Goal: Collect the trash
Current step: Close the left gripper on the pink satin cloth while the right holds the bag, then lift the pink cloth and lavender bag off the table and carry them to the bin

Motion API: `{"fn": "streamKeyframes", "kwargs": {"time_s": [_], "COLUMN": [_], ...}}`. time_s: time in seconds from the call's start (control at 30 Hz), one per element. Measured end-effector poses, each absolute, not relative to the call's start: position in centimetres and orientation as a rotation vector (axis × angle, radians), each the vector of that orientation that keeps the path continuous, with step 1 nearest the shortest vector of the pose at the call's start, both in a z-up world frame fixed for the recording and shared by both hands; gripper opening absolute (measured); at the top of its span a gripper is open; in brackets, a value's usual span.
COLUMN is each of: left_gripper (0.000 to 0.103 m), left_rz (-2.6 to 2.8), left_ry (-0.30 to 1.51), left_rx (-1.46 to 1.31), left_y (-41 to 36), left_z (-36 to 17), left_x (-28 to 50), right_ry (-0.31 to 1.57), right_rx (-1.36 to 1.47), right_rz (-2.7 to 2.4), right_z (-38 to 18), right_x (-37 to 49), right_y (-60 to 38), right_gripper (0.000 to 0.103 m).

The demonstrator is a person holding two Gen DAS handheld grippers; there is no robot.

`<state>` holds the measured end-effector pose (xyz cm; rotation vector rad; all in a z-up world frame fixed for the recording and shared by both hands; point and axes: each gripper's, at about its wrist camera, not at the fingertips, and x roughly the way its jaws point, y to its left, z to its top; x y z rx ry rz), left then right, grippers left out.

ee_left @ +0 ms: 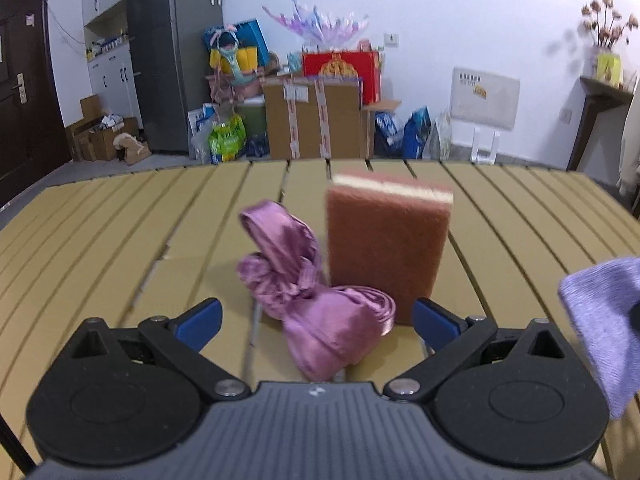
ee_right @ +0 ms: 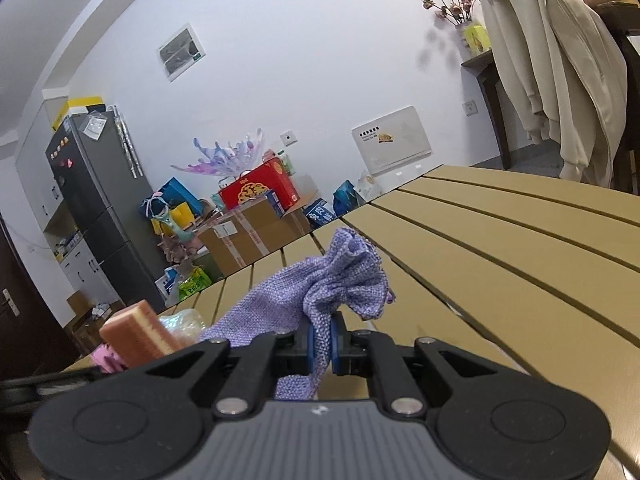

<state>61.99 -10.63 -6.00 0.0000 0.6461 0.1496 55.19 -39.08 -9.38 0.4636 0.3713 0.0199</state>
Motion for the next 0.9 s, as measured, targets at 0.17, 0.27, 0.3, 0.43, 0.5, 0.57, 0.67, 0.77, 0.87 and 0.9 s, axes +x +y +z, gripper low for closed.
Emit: {"fn": "streamKeyframes", "kwargs": {"time_s": [0.17, 0.27, 0.3, 0.43, 0.5, 0.57, 0.67, 0.77, 0.87, 0.9], "left_gripper": [0.103, 0.103, 0.101, 0.059, 0.050, 0.043, 0.039, 0.039, 0.039, 0.039], "left_rz": [0.196, 0.180, 0.175, 0.153, 0.153, 0.158, 0.170, 0.184, 0.188, 0.189], "left_ry": [0.673, 0.686, 0.696, 0.712, 0.713, 0.704, 0.688, 0.665, 0.643, 0.636], "left_rx": [0.025, 0.016, 0.024, 0.055, 0.046, 0.038, 0.026, 0.024, 0.034, 0.037], "left_y": [-11.4, -11.3, -11.4, -11.5, -11.2, -10.7, -10.0, -9.4, -9.3, -9.2], "left_z": [-7.6, -8.1, -8.3, -8.6, -8.5, -8.3, -7.9, -7.0, -6.2, -5.9], "left_x": [64.1, 64.7, 64.6, 64.2, 63.8, 63.2, 62.3, 61.3, 60.1, 59.6], "right_ry": [0.369, 0.372, 0.374, 0.383, 0.386, 0.391, 0.395, 0.397, 0.396, 0.395], "right_rx": [0.454, 0.446, 0.444, 0.447, 0.448, 0.446, 0.443, 0.441, 0.439, 0.437], "right_rz": [0.028, 0.032, 0.034, 0.045, 0.051, 0.061, 0.074, 0.089, 0.102, 0.105], "right_z": [-9.6, -9.8, -9.8, -9.9, -9.8, -9.8, -9.8, -9.8, -9.6, -9.5], "right_x": [55.5, 55.6, 55.6, 55.9, 55.9, 56.0, 55.8, 55.7, 55.4, 55.3], "right_y": [-39.3, -39.1, -39.0, -38.7, -38.9, -38.9, -38.7, -38.5, -38.4, -38.2], "right_gripper": [0.007, 0.007, 0.007, 0.007, 0.007, 0.007, 0.007, 0.007, 0.007, 0.007]}}
